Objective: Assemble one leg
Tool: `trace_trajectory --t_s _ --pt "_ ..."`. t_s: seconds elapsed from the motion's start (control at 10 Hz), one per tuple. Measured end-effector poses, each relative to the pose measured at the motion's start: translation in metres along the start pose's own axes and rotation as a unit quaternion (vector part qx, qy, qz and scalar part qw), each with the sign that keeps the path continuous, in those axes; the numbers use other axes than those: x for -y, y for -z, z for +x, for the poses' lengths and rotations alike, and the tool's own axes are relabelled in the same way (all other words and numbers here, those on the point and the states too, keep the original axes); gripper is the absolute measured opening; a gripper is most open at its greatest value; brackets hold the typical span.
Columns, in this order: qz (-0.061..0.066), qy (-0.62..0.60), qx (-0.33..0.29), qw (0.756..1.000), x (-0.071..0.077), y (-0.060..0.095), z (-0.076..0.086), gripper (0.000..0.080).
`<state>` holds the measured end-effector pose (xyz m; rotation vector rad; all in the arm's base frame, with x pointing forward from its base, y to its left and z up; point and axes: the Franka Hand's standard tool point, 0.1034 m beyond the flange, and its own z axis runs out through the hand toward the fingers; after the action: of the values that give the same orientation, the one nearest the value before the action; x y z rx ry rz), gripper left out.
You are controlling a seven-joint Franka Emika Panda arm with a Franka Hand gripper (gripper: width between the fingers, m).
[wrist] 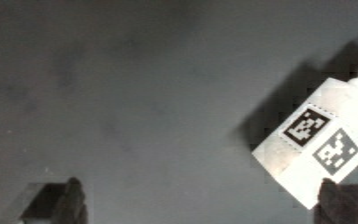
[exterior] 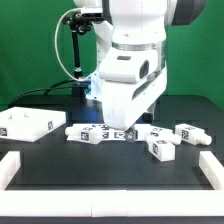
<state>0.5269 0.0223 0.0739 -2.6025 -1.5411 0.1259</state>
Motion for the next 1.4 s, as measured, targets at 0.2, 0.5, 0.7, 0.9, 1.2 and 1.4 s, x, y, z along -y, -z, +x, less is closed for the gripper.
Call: trace_trajectory --t_s 0.2,0.5,0.7,0.9,1.2,1.4 --pt "0.0 0.0 0.0 1.0 0.0 0.0 0.0 0.065" --pt "0.0 0.0 0.0 1.0 0.0 0.0 0.0 0.065" --pt "-0.002 -0.06 -0.001 0.998 0.007 -0.005 0.004 0.065" --pt "0.0 -0.165 -0.006 0.986 0.029 -0.018 0.025 0.065" --pt "-0.011 -0.217 -0.032 0.976 0.039 -0.05 0.046 0.065" --pt "-0.009 -0.218 -0.029 0.976 0.037 -0.045 0.044 0.065"
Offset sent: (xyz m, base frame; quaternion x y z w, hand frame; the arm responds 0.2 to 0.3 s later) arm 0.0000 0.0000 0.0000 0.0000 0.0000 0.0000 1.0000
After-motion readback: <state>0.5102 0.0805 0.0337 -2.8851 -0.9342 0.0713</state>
